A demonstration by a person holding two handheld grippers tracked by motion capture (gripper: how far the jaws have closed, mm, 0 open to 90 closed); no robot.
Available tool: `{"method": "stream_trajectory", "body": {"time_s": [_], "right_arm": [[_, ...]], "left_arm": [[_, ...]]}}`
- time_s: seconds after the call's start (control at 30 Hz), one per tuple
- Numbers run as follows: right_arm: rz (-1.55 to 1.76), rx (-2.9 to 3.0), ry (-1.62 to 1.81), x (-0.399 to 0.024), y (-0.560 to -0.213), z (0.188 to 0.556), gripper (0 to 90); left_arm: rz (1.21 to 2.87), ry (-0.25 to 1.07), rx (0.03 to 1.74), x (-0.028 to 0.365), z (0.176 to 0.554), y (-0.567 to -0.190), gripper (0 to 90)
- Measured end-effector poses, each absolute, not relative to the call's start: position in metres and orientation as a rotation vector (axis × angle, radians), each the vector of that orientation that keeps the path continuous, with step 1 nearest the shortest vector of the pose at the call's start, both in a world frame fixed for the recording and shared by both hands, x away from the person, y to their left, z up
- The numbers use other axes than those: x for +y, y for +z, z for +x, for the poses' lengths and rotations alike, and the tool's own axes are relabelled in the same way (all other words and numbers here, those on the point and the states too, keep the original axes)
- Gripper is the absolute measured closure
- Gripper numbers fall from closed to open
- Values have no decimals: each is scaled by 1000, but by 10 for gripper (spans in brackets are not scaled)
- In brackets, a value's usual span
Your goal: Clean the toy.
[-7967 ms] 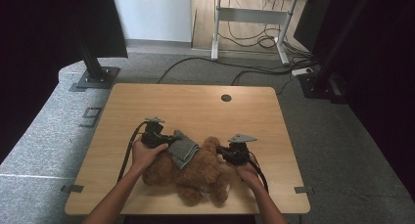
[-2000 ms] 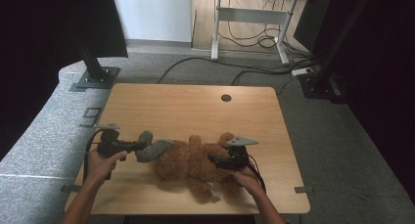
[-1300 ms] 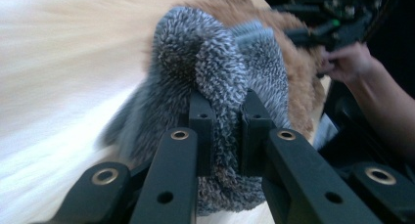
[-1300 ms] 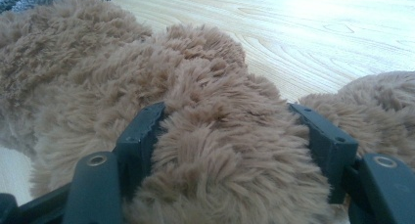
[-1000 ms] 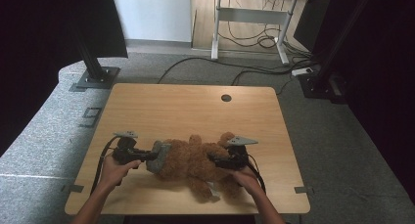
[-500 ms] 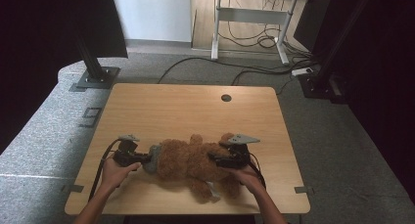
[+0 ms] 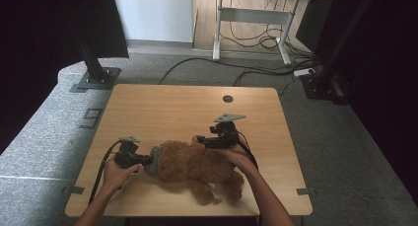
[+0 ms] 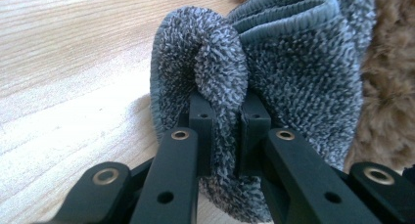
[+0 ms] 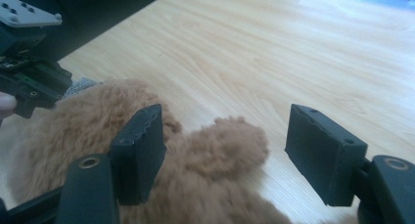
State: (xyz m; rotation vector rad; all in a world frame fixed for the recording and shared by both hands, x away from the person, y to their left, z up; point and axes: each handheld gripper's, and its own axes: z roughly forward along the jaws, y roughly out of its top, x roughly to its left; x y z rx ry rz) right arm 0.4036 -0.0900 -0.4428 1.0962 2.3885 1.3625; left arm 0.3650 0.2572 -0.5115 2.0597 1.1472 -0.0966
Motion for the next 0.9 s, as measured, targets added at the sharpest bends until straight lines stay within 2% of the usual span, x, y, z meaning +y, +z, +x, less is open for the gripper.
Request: {"method": "stream_trajectory", "body": {"time_s": [0.23,0.43,0.6,0.7,0.9], "right_arm": [[1198,2526,1209,-71,-465,427,297],[1186,2662,1071,-61,-480,426,296],[1193,2685,1095,-61,-486,422,371],[1201,2705,1123,-63,-488,421,469],[1143,2764,1178,-61,-487,418,730]], "left_arm": [[2049,-114,1147,258,365,-514,797],[2053,-114,1148,257,365,-515,797],[2048,-113,1150,257,364,-515,797],[2048,-114,1150,257,364,-515,796],[2041,-114,1152,258,363,-515,796]]}}
